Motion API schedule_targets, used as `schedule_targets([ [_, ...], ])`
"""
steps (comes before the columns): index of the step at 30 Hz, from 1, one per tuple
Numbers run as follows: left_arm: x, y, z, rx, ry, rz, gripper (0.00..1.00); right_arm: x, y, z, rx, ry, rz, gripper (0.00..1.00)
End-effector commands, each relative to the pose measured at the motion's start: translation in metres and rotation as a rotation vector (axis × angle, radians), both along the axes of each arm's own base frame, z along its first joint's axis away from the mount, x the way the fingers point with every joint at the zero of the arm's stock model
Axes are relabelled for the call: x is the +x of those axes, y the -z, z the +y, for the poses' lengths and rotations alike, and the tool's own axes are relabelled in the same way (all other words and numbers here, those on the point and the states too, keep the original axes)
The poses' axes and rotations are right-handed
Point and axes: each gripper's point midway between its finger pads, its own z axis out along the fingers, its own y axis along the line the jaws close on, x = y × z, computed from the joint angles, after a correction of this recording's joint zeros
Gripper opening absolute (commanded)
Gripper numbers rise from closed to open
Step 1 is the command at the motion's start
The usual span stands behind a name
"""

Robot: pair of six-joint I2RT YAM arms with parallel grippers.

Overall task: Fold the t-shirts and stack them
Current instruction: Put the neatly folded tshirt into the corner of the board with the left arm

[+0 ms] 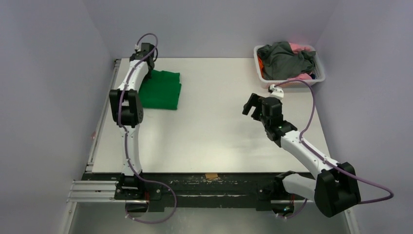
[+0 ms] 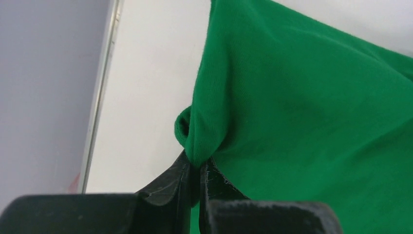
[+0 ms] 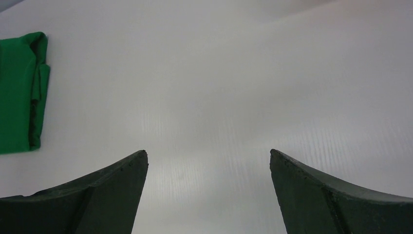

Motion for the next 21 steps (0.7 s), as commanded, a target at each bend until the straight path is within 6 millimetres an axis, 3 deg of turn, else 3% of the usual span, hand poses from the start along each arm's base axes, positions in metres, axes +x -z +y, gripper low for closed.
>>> schedule_targets([
  [1, 0.033, -0.038, 0.052, -0.017, -0.080, -0.170, 0.00, 0.011, -0.008, -0.006, -0.016, 0.037, -0.046, 0.95],
  [7, 0.054, -0.046, 0.088, -0.026, -0.160, -0.286, 0.00, 0.014, -0.003, -0.006, -0.036, 0.037, -0.029, 0.94],
  [12, 0.063, -0.055, 0.101, -0.026, -0.159, -0.343, 0.00, 0.016, -0.006, -0.004, -0.035, 0.029, -0.036, 0.94],
  [15, 0.067, -0.061, 0.106, -0.017, -0.159, -0.368, 0.21, 0.016, -0.003, -0.004, -0.040, 0.028, -0.021, 0.94],
  [17, 0.069, -0.070, 0.108, -0.010, -0.158, -0.387, 0.47, 0.015, -0.002, -0.005, -0.044, 0.032, -0.015, 0.94],
  [19, 0.066, -0.084, 0.109, -0.009, -0.167, -0.407, 0.89, 0.015, -0.005, -0.007, -0.047, 0.042, -0.018, 0.95],
  [20, 0.062, -0.092, 0.108, -0.015, -0.178, -0.417, 0.99, 0.015, -0.005, -0.009, -0.048, 0.050, -0.019, 0.95],
  [21, 0.055, -0.099, 0.106, -0.029, -0.190, -0.417, 1.00, 0.014, -0.007, -0.010, -0.048, 0.056, -0.018, 0.95],
])
